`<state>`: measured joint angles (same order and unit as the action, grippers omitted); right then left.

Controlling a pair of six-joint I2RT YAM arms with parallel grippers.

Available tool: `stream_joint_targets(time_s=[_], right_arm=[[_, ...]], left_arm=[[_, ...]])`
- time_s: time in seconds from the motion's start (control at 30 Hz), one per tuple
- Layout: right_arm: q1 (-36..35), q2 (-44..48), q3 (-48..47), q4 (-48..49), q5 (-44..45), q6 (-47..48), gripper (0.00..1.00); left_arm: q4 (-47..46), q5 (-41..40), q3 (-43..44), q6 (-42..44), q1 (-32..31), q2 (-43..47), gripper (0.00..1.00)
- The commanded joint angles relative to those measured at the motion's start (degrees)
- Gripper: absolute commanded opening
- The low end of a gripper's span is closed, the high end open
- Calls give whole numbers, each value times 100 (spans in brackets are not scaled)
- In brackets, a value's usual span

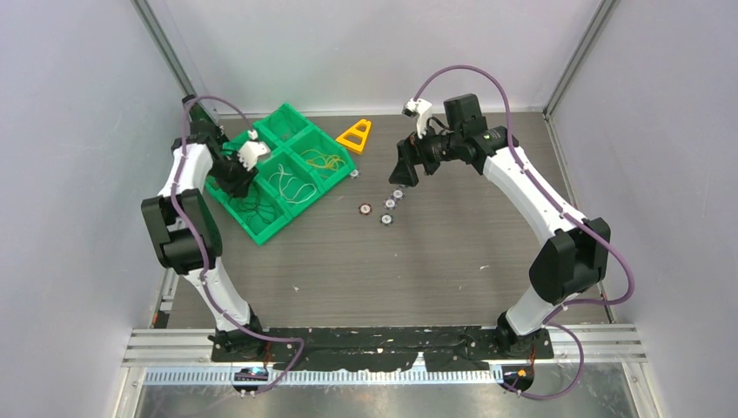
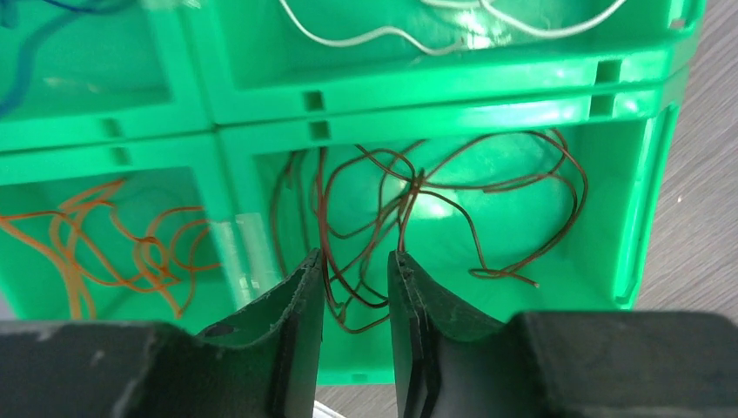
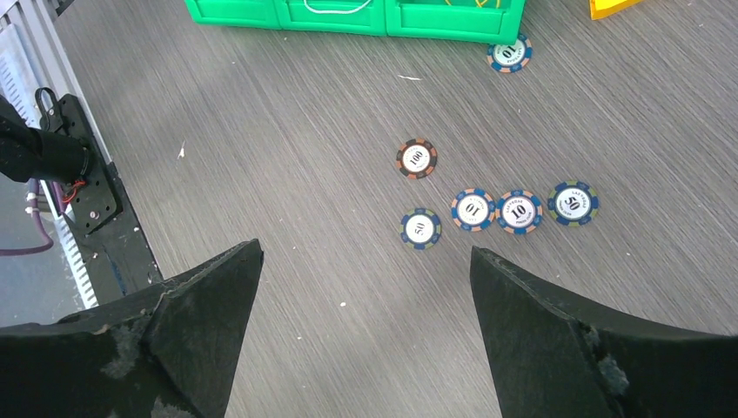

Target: Untangle the cables

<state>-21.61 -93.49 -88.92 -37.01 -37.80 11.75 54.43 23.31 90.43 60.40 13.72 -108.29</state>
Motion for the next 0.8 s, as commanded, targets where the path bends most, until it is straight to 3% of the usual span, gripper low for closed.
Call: stream_joint_targets(time_s=[0.0,0.1,0.2,0.43,0.63,0.77], right_arm=[[64,179,28,88,-122,50,95],[92,246,73,92,-123,70,95],[108,317,191,209,-125,77,95],[295,618,611,459,-113,20,97],[642,934,766,475,107,86,99],[1125,1267,942,570,471,78,97]], left_arm=[[-290,-475,-333,154,-107,31,32],[-214,-424,-333,65,-176,199,36],[-138,-429,-455,68,-256,628,61],[-183,-648,-466,-229,-378,1740,97],[-420,-810,118,-1562,-682,2416,99],[19,-1003,873,-2503,-1296,2438,100]])
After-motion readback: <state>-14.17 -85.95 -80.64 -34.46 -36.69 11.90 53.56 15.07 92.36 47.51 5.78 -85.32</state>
